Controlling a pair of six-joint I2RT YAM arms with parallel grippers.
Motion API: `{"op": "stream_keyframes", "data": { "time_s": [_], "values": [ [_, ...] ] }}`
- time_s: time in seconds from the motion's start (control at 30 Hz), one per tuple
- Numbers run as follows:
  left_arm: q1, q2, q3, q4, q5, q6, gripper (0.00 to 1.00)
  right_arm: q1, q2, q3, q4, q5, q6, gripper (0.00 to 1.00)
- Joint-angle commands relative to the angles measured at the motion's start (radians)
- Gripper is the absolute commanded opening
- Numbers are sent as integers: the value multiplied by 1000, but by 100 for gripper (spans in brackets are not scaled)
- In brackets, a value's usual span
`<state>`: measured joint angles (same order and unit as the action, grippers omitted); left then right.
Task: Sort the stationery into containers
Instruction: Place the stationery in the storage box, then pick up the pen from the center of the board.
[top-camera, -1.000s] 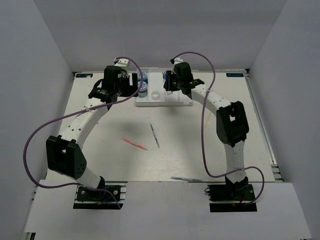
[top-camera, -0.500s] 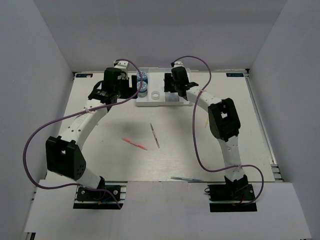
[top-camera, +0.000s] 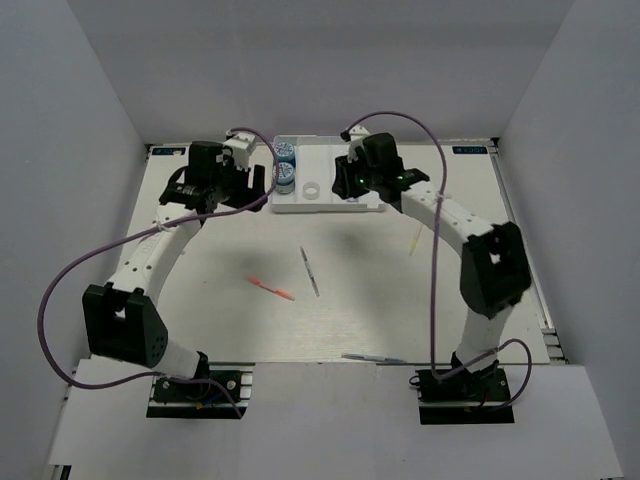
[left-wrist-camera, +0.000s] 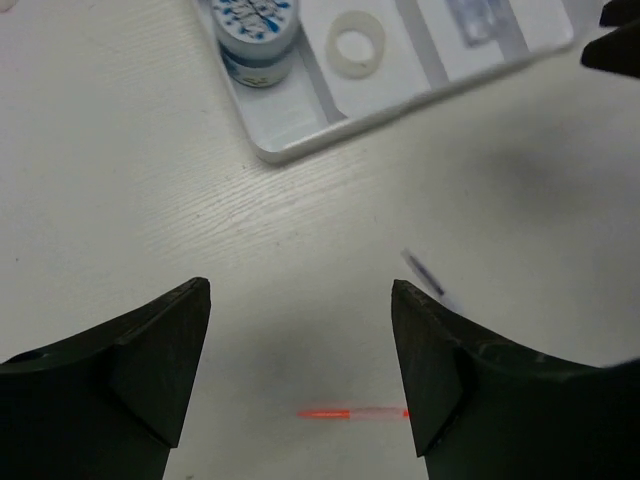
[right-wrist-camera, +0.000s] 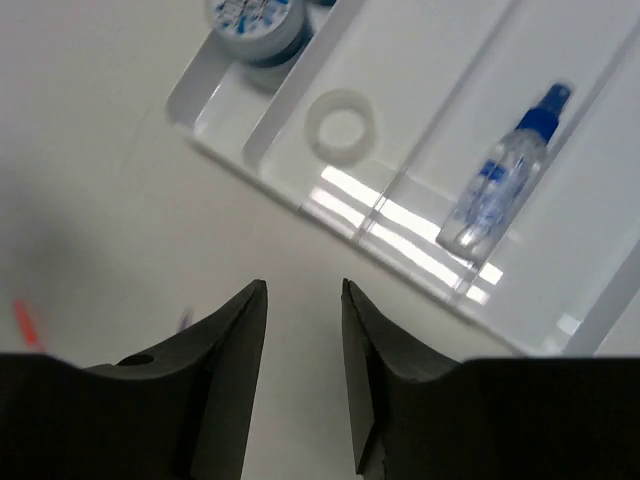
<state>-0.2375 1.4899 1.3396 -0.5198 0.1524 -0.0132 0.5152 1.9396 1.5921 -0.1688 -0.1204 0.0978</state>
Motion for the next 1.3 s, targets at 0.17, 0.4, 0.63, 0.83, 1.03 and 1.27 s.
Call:
{"op": "stream_keyframes", "data": {
  "time_s": [0.17,0.4,0.63,0.83,1.03,1.27],
  "values": [
    [-5,-181,-204,-440,474,833,78,55,-364,-470,-64,-169,31,50],
    [-14,-239,-463,-373,450,996,74,132,-348,-512,-34,-159,60,56],
    [-14,-287,-614,-162,521,1154,72,186,-197,-379,-47,-154,160,56],
    [-14,-177,-614,-94,535,1289,67,186,-131,-327,-51,-162,197,59],
    [-14,-50,-568,-94,506,1426,61,201,-84,-282,-58,-160,218,59],
    [-14,56,-548,-88,469,1480,46,213,-51,-262,-61,-143,224,59]
  ]
}}
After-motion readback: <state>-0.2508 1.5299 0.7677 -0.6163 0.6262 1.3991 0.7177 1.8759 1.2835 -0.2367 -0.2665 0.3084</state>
